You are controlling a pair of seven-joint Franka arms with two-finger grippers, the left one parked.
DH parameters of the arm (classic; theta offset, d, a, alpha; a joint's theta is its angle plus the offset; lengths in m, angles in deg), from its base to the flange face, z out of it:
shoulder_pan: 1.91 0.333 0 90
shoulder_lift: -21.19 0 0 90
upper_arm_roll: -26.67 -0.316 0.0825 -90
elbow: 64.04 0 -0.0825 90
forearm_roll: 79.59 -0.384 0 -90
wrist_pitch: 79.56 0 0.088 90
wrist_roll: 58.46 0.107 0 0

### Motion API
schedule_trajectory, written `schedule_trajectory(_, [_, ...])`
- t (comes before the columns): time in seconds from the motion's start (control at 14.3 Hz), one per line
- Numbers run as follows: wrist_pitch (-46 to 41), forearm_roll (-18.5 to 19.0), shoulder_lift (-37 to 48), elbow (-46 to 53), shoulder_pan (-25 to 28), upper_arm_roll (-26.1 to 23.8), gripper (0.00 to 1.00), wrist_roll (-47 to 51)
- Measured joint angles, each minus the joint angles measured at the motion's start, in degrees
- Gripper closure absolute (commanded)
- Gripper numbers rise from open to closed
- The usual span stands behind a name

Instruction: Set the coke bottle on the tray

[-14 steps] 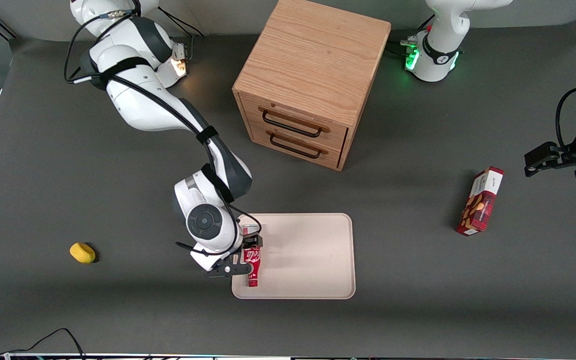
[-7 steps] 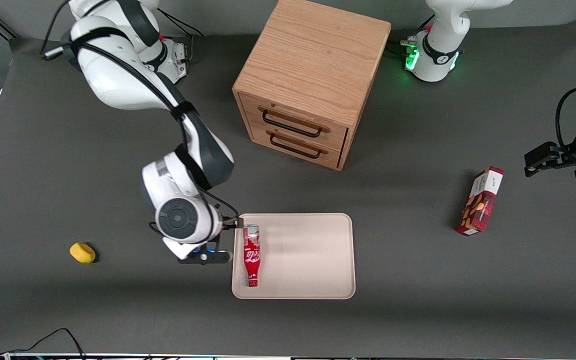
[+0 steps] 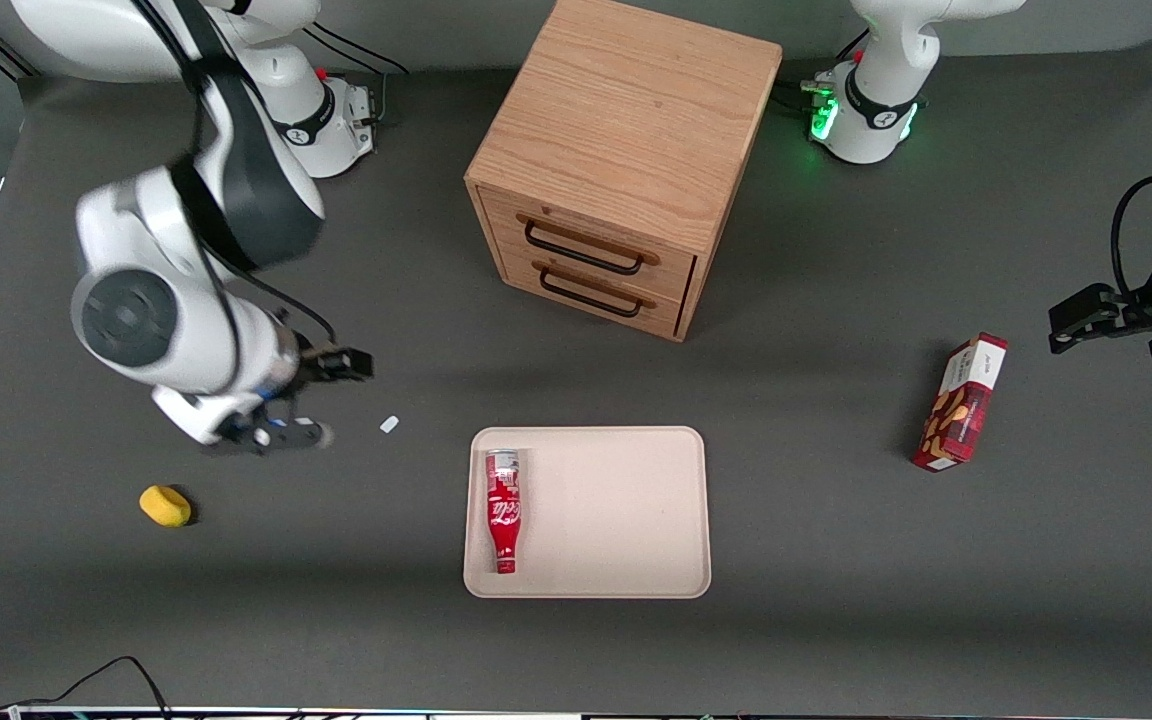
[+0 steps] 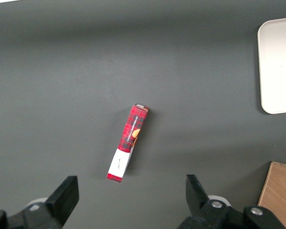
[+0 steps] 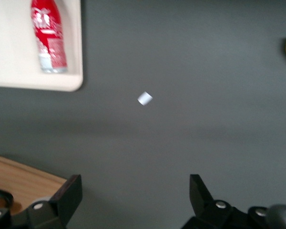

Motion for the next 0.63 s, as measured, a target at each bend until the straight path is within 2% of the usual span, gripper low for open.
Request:
schedule_trajectory(0.28, [1.47,-0.32,16.66,-14.37,0.12,4.41,0.0,-3.03])
schedule_trajectory(0.35, [1.27,-1.45,20.2,-16.68,0.22,6.36,0.0,-5.32])
schedule_trajectory(0.49, [-0.01,-3.88,25.65,-19.15,0.2,11.09,0.0,-9.74])
schedule_trajectory(0.63, [-0.88,-3.57,27.89,-19.7,0.15,12.8,0.0,-11.16])
